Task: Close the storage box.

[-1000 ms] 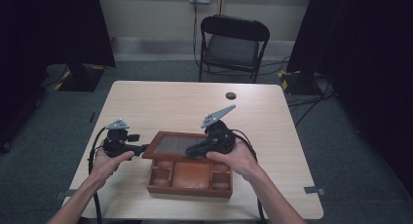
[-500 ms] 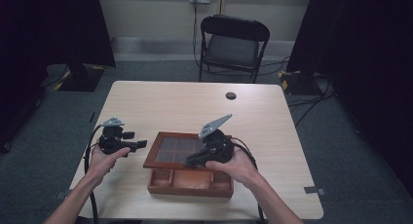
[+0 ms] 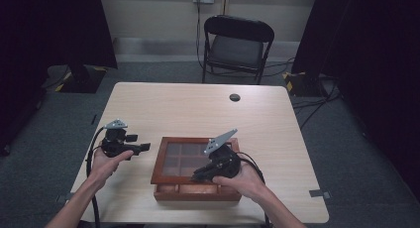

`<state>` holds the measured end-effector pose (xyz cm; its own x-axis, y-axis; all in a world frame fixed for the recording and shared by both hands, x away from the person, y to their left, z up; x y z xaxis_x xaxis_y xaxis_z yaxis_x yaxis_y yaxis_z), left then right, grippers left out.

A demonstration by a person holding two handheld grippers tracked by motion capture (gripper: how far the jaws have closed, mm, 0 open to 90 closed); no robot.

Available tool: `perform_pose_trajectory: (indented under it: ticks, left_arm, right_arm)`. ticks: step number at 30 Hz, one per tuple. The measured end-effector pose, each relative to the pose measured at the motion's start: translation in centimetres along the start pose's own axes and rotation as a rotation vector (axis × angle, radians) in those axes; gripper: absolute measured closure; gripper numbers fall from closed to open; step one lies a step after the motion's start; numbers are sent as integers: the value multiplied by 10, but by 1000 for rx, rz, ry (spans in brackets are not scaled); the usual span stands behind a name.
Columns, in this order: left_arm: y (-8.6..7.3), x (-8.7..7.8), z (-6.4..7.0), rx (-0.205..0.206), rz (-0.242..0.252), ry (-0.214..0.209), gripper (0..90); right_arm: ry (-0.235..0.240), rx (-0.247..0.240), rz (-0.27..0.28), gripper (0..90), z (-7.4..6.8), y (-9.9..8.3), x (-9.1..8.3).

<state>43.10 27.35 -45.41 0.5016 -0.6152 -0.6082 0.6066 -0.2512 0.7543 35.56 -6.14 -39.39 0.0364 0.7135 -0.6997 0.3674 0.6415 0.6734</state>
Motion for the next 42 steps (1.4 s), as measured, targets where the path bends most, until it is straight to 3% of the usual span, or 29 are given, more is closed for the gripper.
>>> perform_pose_trajectory:
  ticks: [19, 21, 32, 35, 36, 38, 42]
  left_arm:
    - [0, 2, 2, 2, -8, -4, 239]
    - [0, 2, 2, 1, -7, -3, 239]
    - [0, 5, 3, 1, -19, -2, 238]
    - [0, 3, 4, 3, -13, -6, 239]
    - [0, 2, 4, 3, -12, -5, 238]
    - [0, 2, 3, -1, -11, -6, 239]
    - [0, 1, 4, -3, -18, 6, 239]
  right_arm:
    - [6, 46, -87, 830, 1, -25, 38]
    - [26, 62, -71, 831, 3, -26, 41]
    - [27, 56, -47, 832, 2, -23, 46]
    - [22, 56, -41, 761, 1, -26, 46]
    - [-2, 60, -27, 727, 1, -26, 44]
    - [-3, 79, 3, 690, 3, -25, 37]
    - [-93, 147, 95, 526, 14, -25, 15]
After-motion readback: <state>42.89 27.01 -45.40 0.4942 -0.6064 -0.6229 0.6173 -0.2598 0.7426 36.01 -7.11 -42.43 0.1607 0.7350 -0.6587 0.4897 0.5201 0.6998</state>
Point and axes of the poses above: each handheld gripper's, and its own axes: x roughly forward along the jaws, y roughly out of its top, z roughly to its right, the point moved 2 cm from there along x, roughly forward along the jaws, and after that the axes turned 2 degrees about -y, right-handed, at the moved point
